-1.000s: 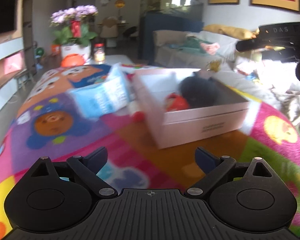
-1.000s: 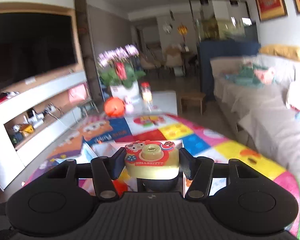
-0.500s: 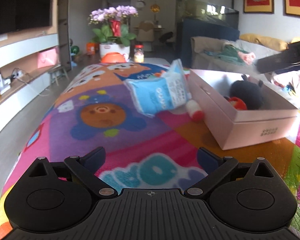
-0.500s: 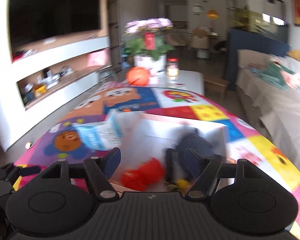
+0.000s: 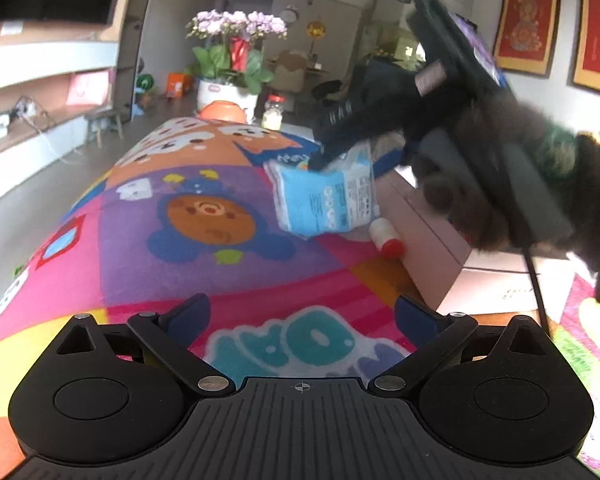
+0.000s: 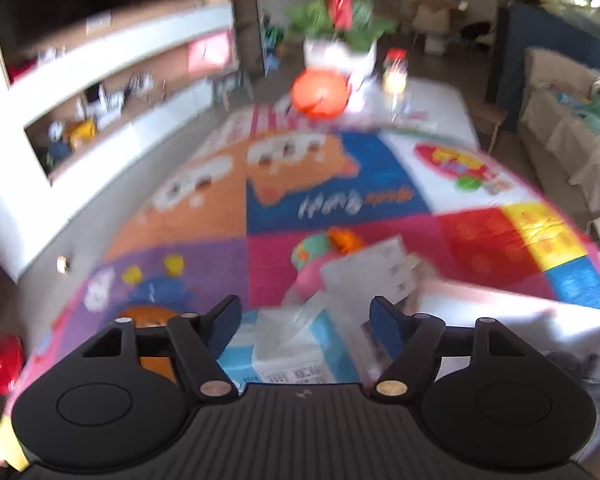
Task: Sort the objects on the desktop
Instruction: 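Grasp the blue wet-wipe packet with the right tool and lift it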
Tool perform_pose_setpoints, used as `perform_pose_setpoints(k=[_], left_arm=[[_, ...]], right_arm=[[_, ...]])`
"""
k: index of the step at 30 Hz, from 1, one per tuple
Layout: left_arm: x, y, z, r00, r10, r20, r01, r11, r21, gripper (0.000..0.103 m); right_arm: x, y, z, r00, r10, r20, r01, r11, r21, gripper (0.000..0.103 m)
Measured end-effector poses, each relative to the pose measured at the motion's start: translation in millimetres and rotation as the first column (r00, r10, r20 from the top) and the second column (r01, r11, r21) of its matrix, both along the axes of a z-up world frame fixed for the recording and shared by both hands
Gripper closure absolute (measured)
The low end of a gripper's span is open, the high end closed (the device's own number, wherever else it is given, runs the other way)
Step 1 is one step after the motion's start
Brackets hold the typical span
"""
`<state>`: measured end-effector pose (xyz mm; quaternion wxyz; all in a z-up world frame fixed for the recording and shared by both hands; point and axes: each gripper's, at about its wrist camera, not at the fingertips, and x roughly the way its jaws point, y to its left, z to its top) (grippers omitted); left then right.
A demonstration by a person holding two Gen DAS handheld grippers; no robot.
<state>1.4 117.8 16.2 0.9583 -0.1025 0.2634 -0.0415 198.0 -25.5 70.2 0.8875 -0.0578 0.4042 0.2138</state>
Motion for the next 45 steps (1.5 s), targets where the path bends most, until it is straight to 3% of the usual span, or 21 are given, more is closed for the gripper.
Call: perform_pose_setpoints(k=[2,4,7,9,11,13,14,16,17,18,23,25,27,28,32,37,39,40,43,45], left_arm=[[-6,13,4,1.0,0.024,0.004,-0.024,0.999,-0.021,0.002],[-10,28,10,0.998,0.066,0.011,-0.066,0.997,-0.026,0.002],[-16,49,21,0.987,0.154,0.036,-0.154,0.988,-0.008,0.001],[-17,58,26,0.981,0.187,0.043,-0.187,0.982,-0.009,0.001],[-15,60,30,0.979,0.196,0.048,-0.195,0.981,-0.013,0.001],[-14,54,34,0.981,0.183,0.057,-0.183,0.983,-0.001,0.001],[-13,51,36,0.983,0.174,0.062,-0.174,0.985,0.007,0.001],[-12,42,40,0.986,0.152,0.068,-0.154,0.988,0.029,0.001],[-12,39,42,0.987,0.143,0.073,-0.147,0.988,0.045,0.001],[-14,36,45,0.987,0.14,0.078,-0.145,0.987,0.061,0.001],[-19,38,64,0.981,0.166,0.105,-0.18,0.974,0.139,0.001],[-22,41,69,0.978,0.178,0.113,-0.194,0.969,0.155,0.001],[-23,44,71,0.977,0.18,0.118,-0.198,0.967,0.161,0.001],[-21,46,70,0.977,0.18,0.115,-0.197,0.967,0.16,0.001],[-6,43,59,0.984,0.16,0.073,-0.169,0.975,0.142,0.001],[23,17,39,0.999,0.036,0.003,-0.036,0.989,0.142,0.001],[39,5,29,0.999,-0.011,-0.036,0.016,0.989,0.148,0.001],[50,0,24,0.998,-0.031,-0.062,0.039,0.989,0.14,0.001],[84,-12,11,0.989,-0.059,-0.133,0.071,0.993,0.093,0.001],[109,-22,5,0.988,-0.055,-0.144,0.072,0.991,0.114,0.001]], right_arm=[[-9,4,-5,0.999,0.043,0.011,-0.043,0.999,-0.012,0.036],[-30,6,-2,0.989,0.144,0.042,-0.143,0.989,-0.045,0.045],[-70,5,0,0.956,0.287,0.067,-0.278,0.954,-0.117,0.051],[-101,-1,-2,0.926,0.375,0.052,-0.363,0.919,-0.154,0.062],[-130,-9,-3,0.893,0.45,0.022,-0.441,0.883,-0.16,0.062],[-154,-17,1,0.872,0.487,0.05,-0.472,0.863,-0.182,0.061],[-163,-19,5,0.871,0.486,0.073,-0.467,0.865,-0.183,0.058],[-166,-24,11,0.882,0.456,0.118,-0.436,0.886,-0.159,0.04],[-166,-24,13,0.888,0.435,0.151,-0.415,0.898,-0.15,0.019],[-164,-23,14,0.888,0.417,0.194,-0.393,0.907,-0.15,0.007],[-137,22,-5,0.854,0.438,0.281,-0.386,0.895,-0.222,0.003],[-121,41,-16,0.871,0.427,0.242,-0.375,0.897,-0.234,0.004],[-111,48,-24,0.893,0.424,0.15,-0.395,0.899,-0.191,0.033],[-111,48,-27,0.891,0.443,0.1,-0.425,0.89,-0.163,0.033],[-164,18,-24,0.815,0.565,0.127,-0.544,0.823,-0.165,0.036],[-231,-48,-28,0.729,0.666,0.157,-0.622,0.741,-0.253,0.036],[-243,-74,-29,0.735,0.659,0.157,-0.605,0.743,-0.284,0.036],[-244,-87,-29,0.753,0.638,0.158,-0.581,0.759,-0.294,0.036],[-231,-123,-27,0.86,0.488,0.148,-0.443,0.859,-0.257,0.033],[-220,-147,-22,0.921,0.368,0.126,-0.345,0.923,-0.172,0.027]])
